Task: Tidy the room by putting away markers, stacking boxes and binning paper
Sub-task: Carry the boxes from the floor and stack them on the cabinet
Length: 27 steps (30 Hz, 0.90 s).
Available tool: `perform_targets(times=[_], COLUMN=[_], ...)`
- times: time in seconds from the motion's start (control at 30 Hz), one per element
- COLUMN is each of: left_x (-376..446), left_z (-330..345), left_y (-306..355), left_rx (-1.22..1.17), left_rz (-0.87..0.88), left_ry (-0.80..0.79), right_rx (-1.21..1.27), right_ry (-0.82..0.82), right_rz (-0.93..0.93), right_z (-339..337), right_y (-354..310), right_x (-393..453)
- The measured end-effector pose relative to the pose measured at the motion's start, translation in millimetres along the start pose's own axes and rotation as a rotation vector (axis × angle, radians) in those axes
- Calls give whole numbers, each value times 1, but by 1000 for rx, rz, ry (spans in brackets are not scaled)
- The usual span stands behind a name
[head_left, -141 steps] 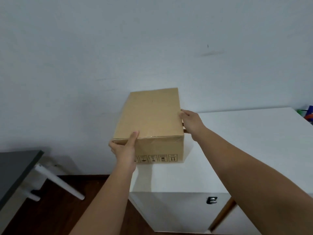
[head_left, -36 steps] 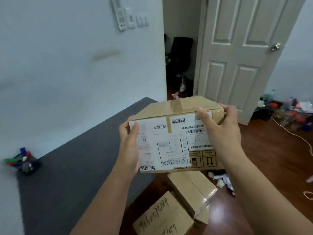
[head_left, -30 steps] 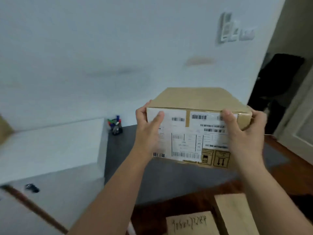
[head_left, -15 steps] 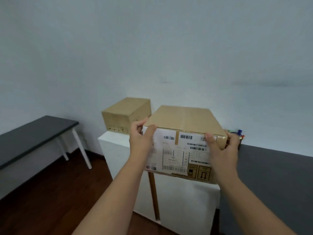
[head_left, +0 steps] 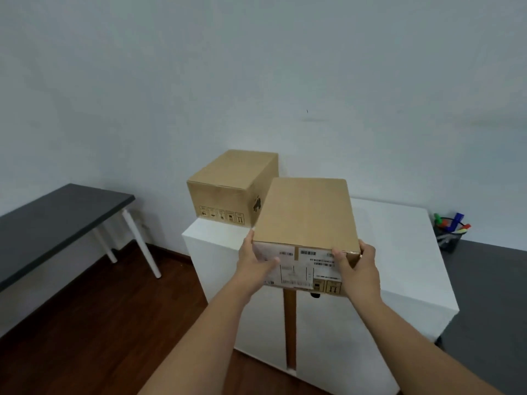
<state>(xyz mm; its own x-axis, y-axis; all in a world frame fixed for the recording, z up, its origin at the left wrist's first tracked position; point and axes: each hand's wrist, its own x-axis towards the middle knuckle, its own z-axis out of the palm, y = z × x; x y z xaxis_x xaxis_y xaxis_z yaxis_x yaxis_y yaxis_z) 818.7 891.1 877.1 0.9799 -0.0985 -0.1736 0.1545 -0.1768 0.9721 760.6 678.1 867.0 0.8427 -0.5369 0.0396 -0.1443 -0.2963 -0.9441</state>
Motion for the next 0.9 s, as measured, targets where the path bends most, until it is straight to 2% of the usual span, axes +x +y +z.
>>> perform_targets(times=[0.07, 0.17, 0.33, 0.5, 0.63, 0.77, 0.9], left_x=[25, 64, 146, 204, 225, 229, 233], left_z=[-3, 1, 1, -12, -41, -44, -41], left_y=[-2, 15, 44, 46, 23, 6, 5], left_rx=[114, 103, 100, 451, 539, 395, 347], left_rz=[18, -50, -111, -172, -28, 144, 150], left_ry=[18, 32, 154, 300, 261, 173, 149], right_rx=[-33, -41, -27, -30, 44, 60, 69], right_ry=[6, 7, 52, 60, 36, 36, 82], right_rz=[0, -2, 6, 11, 14, 16, 32], right_z=[14, 36, 79, 113, 129, 128, 130], right_y=[-4, -12, -22, -26, -19, -18, -23], right_x=[21, 54, 115, 165, 164, 164, 158])
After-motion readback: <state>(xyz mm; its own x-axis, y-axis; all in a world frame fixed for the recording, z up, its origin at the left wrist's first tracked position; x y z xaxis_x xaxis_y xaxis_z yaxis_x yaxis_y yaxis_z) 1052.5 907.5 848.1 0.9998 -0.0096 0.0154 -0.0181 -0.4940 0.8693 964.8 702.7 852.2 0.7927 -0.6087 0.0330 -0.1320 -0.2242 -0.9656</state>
